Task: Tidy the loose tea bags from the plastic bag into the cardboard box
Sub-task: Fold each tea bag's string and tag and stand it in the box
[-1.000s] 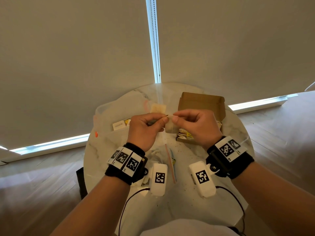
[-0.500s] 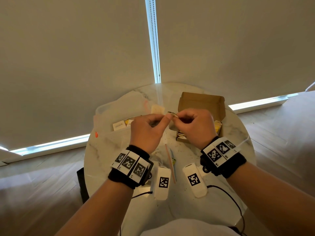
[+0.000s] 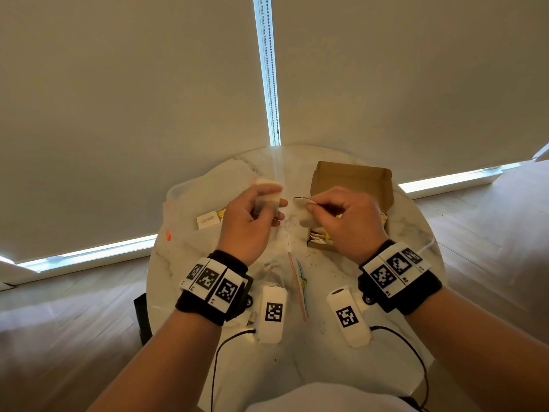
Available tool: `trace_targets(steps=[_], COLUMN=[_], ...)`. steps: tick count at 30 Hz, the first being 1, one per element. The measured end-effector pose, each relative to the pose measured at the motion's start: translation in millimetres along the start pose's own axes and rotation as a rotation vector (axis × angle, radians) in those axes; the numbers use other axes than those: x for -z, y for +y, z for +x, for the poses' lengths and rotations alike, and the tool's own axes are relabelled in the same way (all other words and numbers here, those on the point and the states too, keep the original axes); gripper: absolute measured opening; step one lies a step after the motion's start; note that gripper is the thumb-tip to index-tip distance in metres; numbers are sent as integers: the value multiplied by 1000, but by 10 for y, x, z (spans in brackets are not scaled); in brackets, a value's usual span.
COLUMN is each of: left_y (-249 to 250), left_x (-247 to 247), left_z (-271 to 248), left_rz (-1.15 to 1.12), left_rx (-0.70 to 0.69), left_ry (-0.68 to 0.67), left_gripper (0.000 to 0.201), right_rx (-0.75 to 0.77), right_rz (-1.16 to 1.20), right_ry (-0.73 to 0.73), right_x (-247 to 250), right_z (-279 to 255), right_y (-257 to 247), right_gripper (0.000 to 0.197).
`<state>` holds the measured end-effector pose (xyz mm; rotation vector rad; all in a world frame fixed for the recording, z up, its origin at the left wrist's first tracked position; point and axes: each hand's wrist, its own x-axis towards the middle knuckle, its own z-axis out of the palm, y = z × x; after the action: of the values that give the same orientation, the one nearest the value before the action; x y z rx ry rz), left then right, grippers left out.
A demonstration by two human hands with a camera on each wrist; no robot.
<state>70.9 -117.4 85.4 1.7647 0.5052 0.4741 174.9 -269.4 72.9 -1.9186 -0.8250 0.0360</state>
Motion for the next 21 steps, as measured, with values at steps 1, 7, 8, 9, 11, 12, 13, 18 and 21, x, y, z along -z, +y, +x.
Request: trace_targets(steps=[1, 7, 8, 9, 11, 12, 13, 18, 21], left_y=[-33, -79, -70, -65, -70, -71, -58, -34, -64], left_x=[38, 95, 74, 58, 42, 37, 31, 0, -13], left_z=[14, 44, 39, 28, 13, 6, -7, -63, -67], left_rz=[-17, -162, -213, -273, -352, -370, -385, -301, -154], left_rx=[-2, 58, 86, 119, 150, 138, 115, -15, -100], left_ry=[-19, -92, -102, -122, -184, -217, -249, -272, -227], left_gripper=[30, 29, 24, 21, 39, 49, 55, 33, 26], right_rx=[-38, -121, -133, -143, -150, -159, -180, -248, -202], right_rz=[43, 297, 327, 347, 362, 370, 390, 463, 397], right_ry=[-11, -141, -164, -175, -163, -146, -128, -56, 3], right_x=[36, 94, 71, 42, -20, -42, -56, -85, -107], right_z=[-4, 14, 25, 33, 56, 71, 84, 113, 100], right_y=[-8, -222, -256, -278, -291, -294, -295, -302, -288], right_gripper=[9, 9, 8, 7, 7, 8, 9, 9, 21])
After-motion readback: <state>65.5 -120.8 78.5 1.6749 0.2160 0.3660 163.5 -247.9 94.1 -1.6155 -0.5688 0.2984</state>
